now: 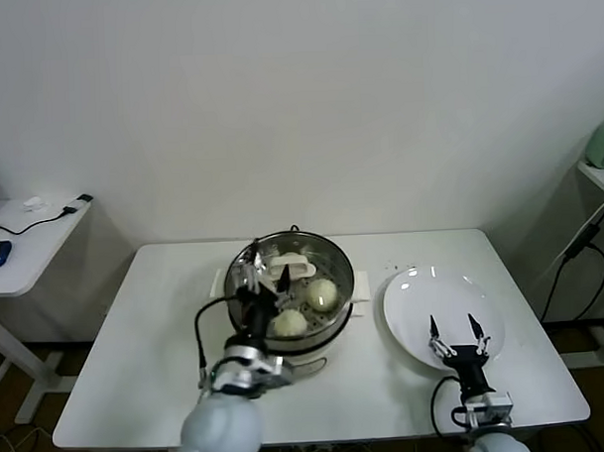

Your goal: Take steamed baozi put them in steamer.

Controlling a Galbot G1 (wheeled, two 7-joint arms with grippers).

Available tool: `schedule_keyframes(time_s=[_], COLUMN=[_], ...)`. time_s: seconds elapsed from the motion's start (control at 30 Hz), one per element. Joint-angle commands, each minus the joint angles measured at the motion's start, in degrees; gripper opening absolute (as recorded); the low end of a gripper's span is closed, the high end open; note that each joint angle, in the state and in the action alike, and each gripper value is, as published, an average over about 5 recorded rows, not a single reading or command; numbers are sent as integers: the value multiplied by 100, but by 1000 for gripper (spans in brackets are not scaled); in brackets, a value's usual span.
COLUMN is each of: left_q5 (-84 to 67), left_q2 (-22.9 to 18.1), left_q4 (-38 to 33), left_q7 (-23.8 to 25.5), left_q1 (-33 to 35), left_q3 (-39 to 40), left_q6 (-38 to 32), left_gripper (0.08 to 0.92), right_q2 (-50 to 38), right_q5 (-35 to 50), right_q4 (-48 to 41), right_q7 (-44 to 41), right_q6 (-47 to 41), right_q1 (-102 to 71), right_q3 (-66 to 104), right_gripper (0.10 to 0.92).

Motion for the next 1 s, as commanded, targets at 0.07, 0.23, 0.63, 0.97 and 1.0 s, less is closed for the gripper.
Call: schedule_keyframes(time_s=[0.07, 0.23, 0.63, 0.97, 1.0], left_q5=[-2078, -5266, -7877, -7185, -7161], left_q2=[169, 232, 1190, 959, 933], left_q4=[-383, -546, 991, 1964, 1956], left_q7=[-733, -783, -15, 228, 222], left_q1=[161, 826, 1638, 1632, 1635], left_q3=[-356, -2110, -3361, -2686, -2675], left_q6=[-790, -1764, -2084, -2546, -2548], left_gripper=[823, 823, 823, 823, 823], right_q2=[-9, -18, -126, -124, -123], right_q5=[14, 41, 265, 254, 255], right_q4=[55, -63, -58, -39, -39], right_q7=[-31, -51, -34, -36, -36], right_q6=[363, 432, 401, 371, 373], right_q1=[-33, 9, 15, 6, 3], right_q3=[-102, -93, -88, -85, -85], right_gripper=[823, 823, 823, 823, 823])
